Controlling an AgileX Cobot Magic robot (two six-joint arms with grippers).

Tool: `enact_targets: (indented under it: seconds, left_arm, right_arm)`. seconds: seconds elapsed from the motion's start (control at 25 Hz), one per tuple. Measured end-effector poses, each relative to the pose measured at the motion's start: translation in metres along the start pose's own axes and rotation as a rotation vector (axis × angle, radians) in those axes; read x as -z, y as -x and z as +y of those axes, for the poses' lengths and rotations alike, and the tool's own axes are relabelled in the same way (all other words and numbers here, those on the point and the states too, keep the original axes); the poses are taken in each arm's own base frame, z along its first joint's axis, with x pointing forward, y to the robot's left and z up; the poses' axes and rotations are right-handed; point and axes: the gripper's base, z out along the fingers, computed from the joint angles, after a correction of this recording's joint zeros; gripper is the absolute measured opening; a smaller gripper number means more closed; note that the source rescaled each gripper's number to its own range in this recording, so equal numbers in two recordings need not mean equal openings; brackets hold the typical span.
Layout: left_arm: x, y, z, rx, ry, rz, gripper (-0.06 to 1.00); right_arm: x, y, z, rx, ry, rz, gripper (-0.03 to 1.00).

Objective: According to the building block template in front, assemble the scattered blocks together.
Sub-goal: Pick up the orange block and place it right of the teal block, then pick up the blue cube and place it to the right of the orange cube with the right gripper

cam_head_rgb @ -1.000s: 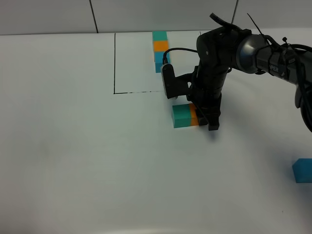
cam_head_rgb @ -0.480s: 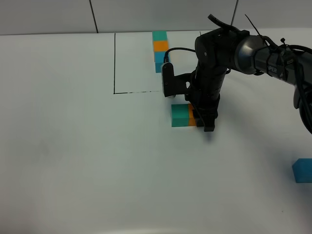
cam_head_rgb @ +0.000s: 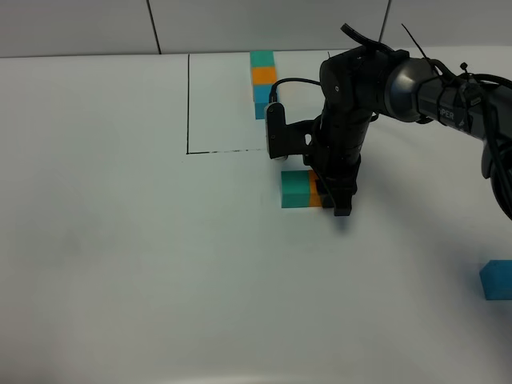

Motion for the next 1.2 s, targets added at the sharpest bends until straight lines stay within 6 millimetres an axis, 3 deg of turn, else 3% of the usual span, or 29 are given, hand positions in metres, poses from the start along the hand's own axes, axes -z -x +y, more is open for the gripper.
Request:
enact_targets:
  seconds: [0.36, 0.68, 0.92, 1.2]
  left_arm:
    - [0.0, 0.0, 0.0, 0.0, 0.0, 0.0, 0.76]
    - [0.0, 0.0, 0.0, 0.0, 0.0, 0.0, 0.76]
    - [0.0, 0.0, 0.0, 0.0, 0.0, 0.0, 0.76]
    - [0.0, 0.0, 0.0, 0.001, 0.0, 0.0, 0.76]
  right_arm:
    - [0.0, 0.0, 0.0, 0.009, 0.0, 0.0, 0.05]
    - [0.001, 0.003, 0.003, -0.024, 0.002, -0.002, 0.54]
    - [0.038, -0.009, -0.002, -0.182, -0.061, 0.011, 0.62]
    - [0.082, -0.05, 0.004, -0.608, -0.102, 0.016, 0.63]
